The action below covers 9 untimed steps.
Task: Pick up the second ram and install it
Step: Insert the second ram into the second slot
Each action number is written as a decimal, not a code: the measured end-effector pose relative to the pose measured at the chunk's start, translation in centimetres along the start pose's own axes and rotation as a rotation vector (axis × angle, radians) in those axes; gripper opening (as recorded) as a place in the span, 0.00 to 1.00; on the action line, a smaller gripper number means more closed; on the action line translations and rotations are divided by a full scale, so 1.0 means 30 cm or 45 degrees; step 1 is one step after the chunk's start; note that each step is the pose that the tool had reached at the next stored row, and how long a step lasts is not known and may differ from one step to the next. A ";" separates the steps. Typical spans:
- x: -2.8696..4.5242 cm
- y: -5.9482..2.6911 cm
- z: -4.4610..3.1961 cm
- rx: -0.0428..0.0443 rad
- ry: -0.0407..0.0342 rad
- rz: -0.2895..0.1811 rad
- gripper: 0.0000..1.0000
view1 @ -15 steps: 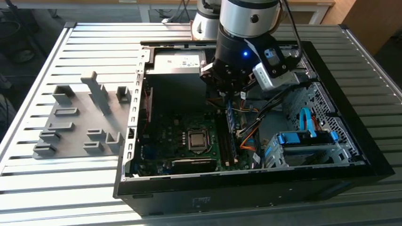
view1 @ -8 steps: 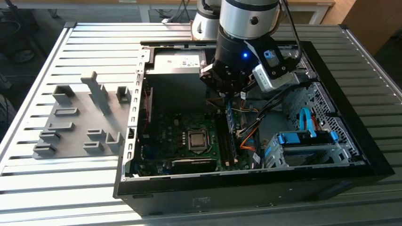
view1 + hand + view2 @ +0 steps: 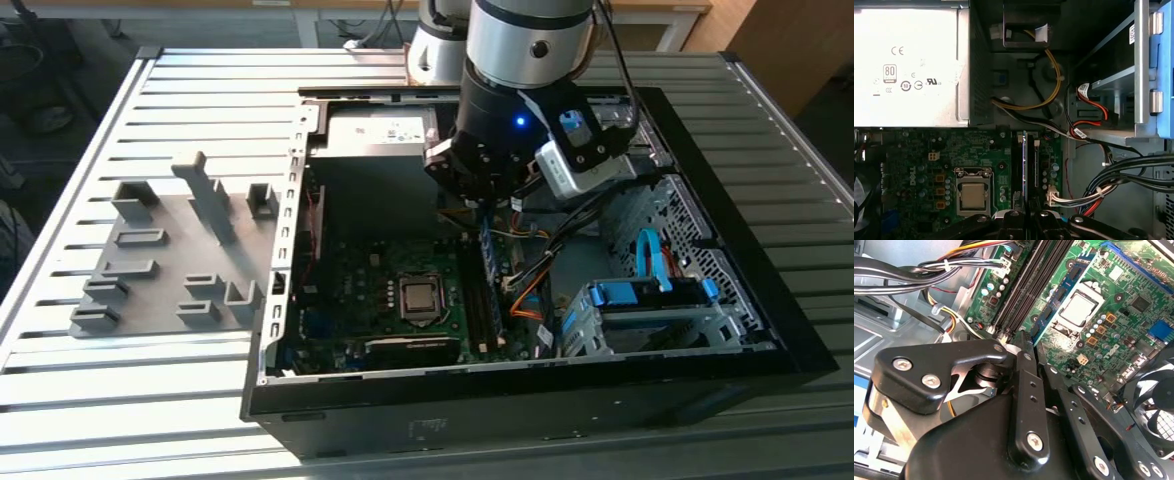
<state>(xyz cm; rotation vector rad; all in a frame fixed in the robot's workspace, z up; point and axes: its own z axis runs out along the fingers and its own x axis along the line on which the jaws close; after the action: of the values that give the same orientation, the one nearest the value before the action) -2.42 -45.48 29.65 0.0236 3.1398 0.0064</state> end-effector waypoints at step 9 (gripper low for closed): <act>-0.012 0.000 0.009 0.000 0.0133 0.000 0.14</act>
<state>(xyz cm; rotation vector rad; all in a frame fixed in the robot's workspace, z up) -2.06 -45.48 29.38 0.0239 3.1503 0.0065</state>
